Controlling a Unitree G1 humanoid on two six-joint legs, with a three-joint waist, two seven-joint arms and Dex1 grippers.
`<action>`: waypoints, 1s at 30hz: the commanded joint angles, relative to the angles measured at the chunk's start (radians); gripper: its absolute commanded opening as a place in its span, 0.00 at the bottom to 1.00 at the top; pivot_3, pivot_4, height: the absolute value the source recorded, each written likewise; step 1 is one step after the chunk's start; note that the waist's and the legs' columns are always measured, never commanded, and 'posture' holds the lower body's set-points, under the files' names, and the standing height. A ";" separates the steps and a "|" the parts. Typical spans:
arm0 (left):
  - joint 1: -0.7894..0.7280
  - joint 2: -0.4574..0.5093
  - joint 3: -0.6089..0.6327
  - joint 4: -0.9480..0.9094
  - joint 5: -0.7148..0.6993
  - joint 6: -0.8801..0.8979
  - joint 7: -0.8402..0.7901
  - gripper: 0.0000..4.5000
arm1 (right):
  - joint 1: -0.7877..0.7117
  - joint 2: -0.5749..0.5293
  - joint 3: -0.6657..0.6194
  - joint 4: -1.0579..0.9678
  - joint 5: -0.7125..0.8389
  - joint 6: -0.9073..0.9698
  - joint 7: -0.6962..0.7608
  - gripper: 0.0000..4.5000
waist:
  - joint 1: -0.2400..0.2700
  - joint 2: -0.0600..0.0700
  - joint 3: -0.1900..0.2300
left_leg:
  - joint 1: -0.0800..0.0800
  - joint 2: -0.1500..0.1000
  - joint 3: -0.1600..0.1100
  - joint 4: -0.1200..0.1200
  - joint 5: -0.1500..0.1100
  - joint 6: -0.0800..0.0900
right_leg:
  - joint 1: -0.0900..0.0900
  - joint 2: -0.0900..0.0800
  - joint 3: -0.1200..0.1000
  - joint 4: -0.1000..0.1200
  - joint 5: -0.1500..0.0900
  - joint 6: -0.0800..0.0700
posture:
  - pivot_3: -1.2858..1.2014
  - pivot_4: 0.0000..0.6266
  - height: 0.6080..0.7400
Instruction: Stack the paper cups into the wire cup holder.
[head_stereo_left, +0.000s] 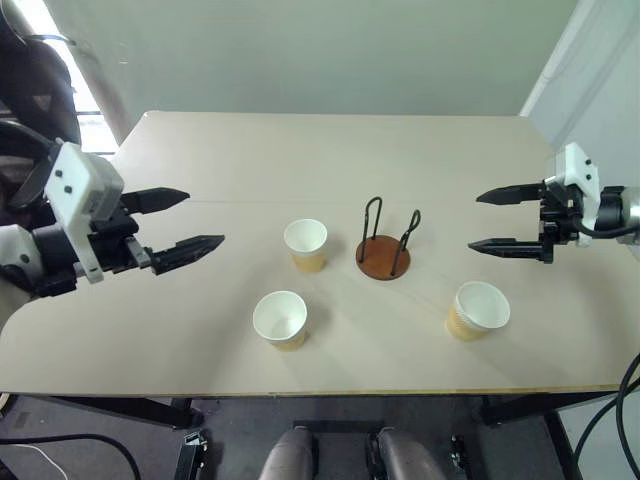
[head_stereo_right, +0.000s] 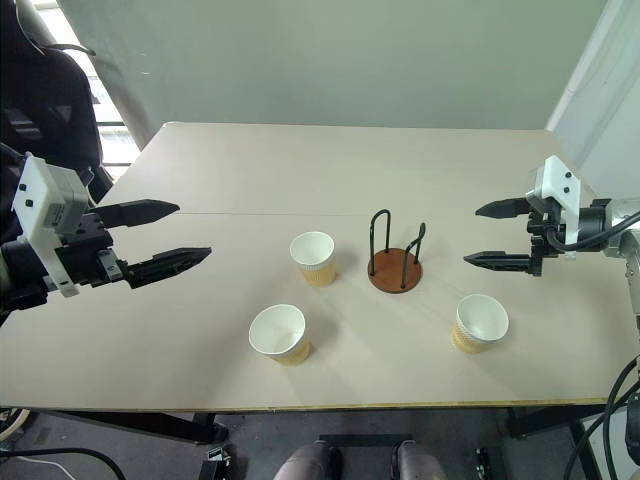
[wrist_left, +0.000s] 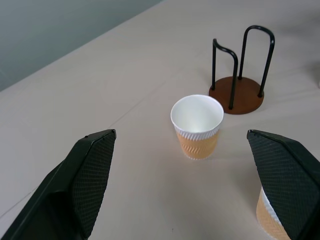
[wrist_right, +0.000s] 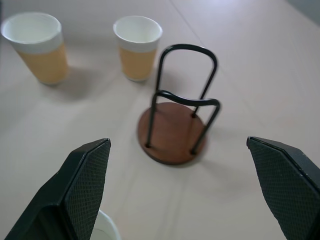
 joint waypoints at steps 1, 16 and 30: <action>-0.021 0.029 0.023 -0.011 -0.015 -0.004 -0.020 1.00 | 0.008 -0.014 0.023 -0.081 0.004 0.078 -0.036 1.00 | 0.000 0.000 0.000 | 0.000 0.000 0.000 0.000 0.000 0.000 | 0.000 0.000 0.000 0.000 0.000 0.000 | 0.52 0.24 1.00; -0.013 0.015 0.006 -0.046 -0.027 -0.002 -0.005 1.00 | -0.016 0.150 0.201 -0.193 -0.029 0.430 -0.309 1.00 | 0.000 0.000 0.000 | 0.002 0.001 0.000 0.000 0.000 0.000 | 0.001 0.001 0.000 0.000 0.002 0.003 | 0.52 0.24 1.00; 0.014 0.004 0.026 -0.089 -0.044 0.022 0.031 1.00 | -0.068 0.311 0.230 -0.128 -0.052 0.412 -0.427 1.00 | 0.000 0.000 0.000 | 0.002 0.002 0.000 -0.001 0.000 0.000 | 0.000 0.001 0.000 0.001 0.002 0.002 | 0.52 0.24 1.00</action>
